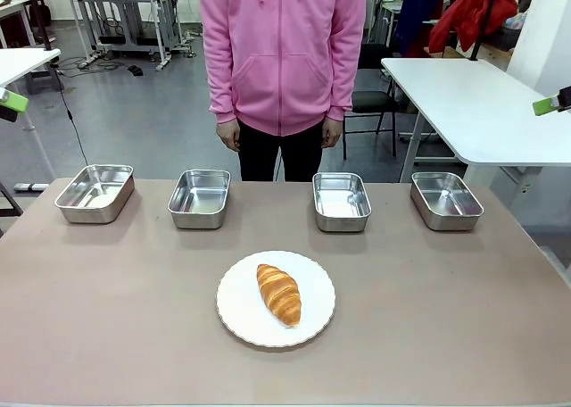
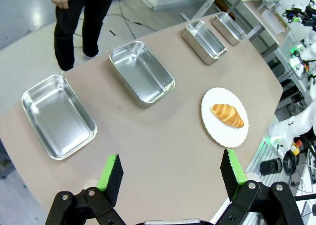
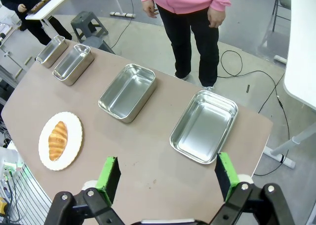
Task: Place the bread in the container.
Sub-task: Place the Butter Roll into the Airtight Container indicated by the human.
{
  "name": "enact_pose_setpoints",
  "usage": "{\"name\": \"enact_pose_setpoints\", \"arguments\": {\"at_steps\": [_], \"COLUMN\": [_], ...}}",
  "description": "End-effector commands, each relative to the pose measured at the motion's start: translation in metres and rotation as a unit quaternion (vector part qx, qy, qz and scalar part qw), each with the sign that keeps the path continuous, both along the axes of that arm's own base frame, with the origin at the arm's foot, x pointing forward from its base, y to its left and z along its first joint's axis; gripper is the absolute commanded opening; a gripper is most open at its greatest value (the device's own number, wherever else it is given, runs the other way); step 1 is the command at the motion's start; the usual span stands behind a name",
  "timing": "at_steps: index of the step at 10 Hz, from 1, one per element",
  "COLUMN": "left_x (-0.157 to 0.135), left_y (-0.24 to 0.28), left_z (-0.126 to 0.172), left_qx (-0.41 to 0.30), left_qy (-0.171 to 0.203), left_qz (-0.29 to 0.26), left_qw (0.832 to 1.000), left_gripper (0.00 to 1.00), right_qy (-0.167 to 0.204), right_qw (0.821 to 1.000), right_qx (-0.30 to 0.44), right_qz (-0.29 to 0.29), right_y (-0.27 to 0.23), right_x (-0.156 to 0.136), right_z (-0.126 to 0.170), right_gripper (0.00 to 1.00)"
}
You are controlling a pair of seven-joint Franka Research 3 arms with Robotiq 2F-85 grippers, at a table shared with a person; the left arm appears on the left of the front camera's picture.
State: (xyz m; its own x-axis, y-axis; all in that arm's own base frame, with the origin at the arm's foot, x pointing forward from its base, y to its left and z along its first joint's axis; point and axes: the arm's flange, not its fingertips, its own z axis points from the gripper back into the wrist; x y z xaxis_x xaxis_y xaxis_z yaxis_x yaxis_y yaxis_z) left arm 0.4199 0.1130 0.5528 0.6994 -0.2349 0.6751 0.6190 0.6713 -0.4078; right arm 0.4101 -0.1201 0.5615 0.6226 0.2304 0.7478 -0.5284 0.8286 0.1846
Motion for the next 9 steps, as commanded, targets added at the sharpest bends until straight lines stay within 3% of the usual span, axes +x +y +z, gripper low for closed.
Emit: {"name": "enact_pose_setpoints", "arguments": {"at_steps": [1, 9], "left_x": [-0.0016, -0.0016], "left_y": [0.0010, 0.0010], "left_z": [0.0008, 0.0008], "left_qx": [-0.002, -0.002], "left_qy": [-0.002, -0.002], "left_qz": [-0.003, -0.003], "left_qw": [1.000, 1.000], "left_gripper": [1.00, 1.00], "right_qy": [-0.006, -0.006], "right_qw": [1.000, 1.000], "right_qx": [0.007, 0.007], "right_qz": [0.002, 0.002], "right_y": [0.0005, 0.0005], "right_x": [0.0004, 0.0004], "right_z": [-0.0001, -0.0001], "right_gripper": [1.00, 1.00]}}
